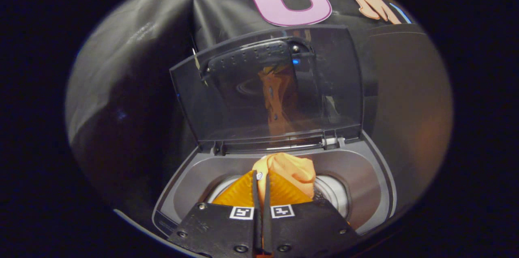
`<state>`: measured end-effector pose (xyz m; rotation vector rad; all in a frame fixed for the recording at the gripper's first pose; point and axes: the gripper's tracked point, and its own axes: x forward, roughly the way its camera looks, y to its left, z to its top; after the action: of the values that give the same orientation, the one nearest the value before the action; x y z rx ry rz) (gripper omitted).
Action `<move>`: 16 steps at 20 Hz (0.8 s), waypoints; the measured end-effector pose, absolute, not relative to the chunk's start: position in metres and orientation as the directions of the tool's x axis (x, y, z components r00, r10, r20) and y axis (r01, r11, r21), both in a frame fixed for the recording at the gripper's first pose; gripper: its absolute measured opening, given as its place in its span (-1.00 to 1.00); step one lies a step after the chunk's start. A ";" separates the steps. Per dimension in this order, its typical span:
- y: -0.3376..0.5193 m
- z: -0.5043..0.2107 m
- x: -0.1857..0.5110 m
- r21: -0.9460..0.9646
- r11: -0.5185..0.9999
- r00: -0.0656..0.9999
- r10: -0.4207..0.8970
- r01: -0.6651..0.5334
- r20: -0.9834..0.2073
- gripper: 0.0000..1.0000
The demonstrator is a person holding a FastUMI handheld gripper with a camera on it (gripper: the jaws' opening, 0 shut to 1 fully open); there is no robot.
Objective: Put the clothes into the washing machine and then close the washing machine lid.
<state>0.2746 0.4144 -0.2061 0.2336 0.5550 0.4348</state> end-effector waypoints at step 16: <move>0.394 -0.138 0.275 0.140 0.936 0.861 0.352 -0.323 -0.368 0.97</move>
<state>0.2753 0.3937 -0.1381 0.0744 0.3997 0.3549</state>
